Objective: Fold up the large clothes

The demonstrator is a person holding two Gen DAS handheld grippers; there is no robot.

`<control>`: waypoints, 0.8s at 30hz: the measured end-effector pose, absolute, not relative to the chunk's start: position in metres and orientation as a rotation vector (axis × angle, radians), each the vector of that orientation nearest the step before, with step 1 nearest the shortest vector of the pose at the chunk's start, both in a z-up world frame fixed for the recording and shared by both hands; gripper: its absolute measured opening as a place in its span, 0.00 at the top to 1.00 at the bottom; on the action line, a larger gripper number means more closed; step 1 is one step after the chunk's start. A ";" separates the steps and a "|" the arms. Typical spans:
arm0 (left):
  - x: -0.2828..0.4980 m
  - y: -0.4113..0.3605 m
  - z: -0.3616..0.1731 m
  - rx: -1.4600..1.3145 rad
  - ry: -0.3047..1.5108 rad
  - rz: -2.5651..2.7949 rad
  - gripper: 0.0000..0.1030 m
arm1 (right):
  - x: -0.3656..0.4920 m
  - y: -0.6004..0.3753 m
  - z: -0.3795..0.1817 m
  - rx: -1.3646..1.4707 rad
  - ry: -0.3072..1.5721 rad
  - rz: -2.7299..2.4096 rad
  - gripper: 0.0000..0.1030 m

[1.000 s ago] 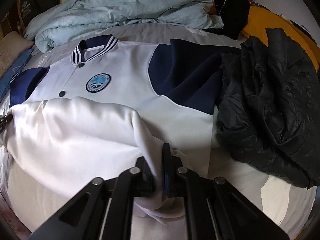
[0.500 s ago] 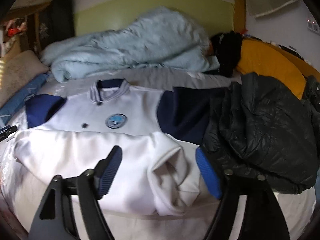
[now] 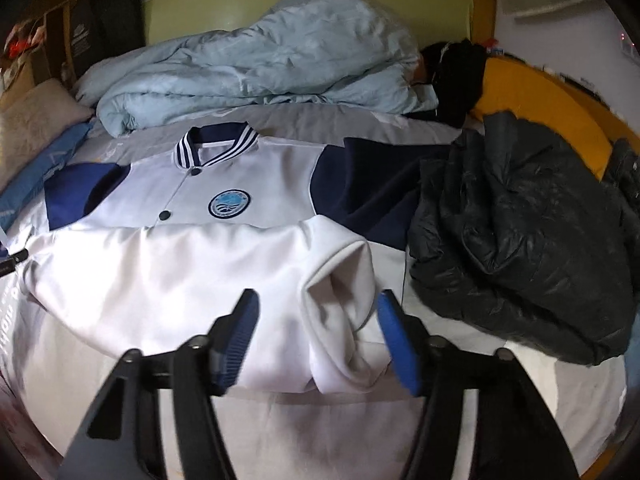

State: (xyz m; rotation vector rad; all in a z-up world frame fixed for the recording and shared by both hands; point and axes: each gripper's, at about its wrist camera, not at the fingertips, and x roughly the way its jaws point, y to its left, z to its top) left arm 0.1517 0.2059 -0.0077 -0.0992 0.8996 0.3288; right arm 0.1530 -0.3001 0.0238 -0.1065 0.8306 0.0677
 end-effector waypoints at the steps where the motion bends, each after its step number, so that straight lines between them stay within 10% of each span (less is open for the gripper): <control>1: 0.154 0.213 -0.010 -0.153 0.909 0.312 0.14 | 0.156 -0.302 0.021 -0.100 0.844 0.069 0.52; 2: 0.157 0.220 -0.013 -0.216 0.921 0.289 0.17 | 0.157 -0.302 0.019 -0.100 0.853 0.073 0.61; 5: 0.165 0.233 -0.026 -0.328 0.969 0.227 0.81 | 0.168 -0.298 0.006 -0.167 0.886 0.056 0.90; 8: 0.172 0.232 -0.032 -0.312 0.962 0.199 0.97 | 0.182 -0.304 -0.002 -0.212 0.877 -0.065 0.96; 24: 0.156 0.228 -0.002 -0.299 0.828 0.167 0.93 | 0.163 -0.343 0.013 0.108 0.887 -0.004 0.95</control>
